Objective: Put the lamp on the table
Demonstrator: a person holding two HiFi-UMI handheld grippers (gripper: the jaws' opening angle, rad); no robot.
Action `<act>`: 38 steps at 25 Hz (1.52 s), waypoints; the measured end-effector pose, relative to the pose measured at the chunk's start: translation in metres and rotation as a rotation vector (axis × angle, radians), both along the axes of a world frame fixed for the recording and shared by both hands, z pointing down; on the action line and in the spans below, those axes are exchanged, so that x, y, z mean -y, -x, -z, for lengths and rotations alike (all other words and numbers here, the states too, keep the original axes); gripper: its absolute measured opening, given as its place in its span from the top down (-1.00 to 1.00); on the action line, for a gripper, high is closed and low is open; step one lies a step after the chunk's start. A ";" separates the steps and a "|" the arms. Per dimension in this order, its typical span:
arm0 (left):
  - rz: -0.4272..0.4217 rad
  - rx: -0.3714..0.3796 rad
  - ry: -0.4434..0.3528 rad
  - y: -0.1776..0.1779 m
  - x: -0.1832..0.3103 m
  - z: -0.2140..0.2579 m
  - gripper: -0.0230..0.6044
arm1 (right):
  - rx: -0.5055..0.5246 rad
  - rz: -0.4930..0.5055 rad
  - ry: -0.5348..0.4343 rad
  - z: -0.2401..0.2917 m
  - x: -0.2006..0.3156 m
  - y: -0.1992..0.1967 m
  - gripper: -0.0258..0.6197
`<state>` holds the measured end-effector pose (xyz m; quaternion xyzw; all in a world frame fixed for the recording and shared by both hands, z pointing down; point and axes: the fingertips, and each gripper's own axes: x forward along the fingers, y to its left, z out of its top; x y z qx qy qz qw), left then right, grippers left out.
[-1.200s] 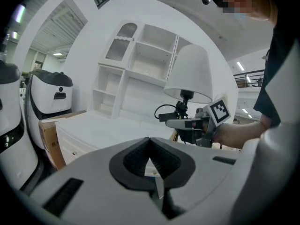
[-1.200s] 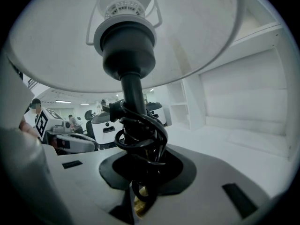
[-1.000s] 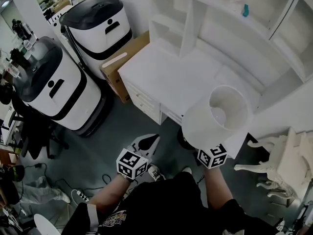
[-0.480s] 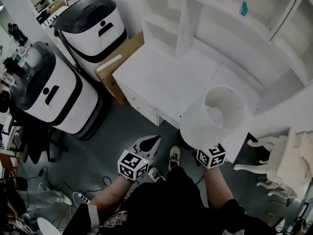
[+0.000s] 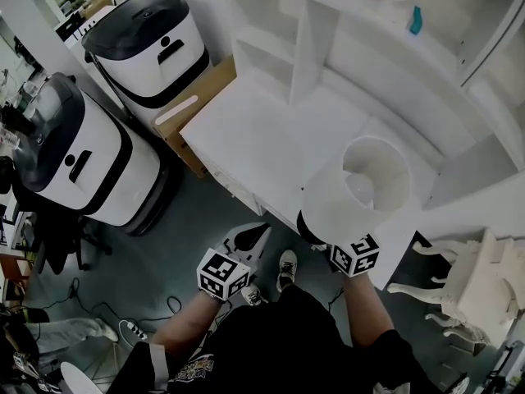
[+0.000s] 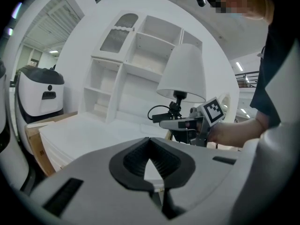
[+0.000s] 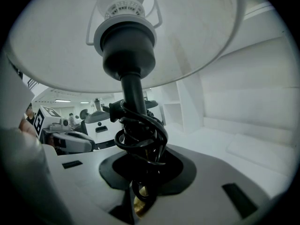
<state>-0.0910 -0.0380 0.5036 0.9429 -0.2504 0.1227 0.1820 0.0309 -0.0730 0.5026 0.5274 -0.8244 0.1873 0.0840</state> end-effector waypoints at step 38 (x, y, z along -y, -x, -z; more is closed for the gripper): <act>-0.079 0.008 -0.042 -0.094 0.117 0.012 0.91 | -0.011 -0.014 -0.032 -0.001 0.124 -0.082 0.62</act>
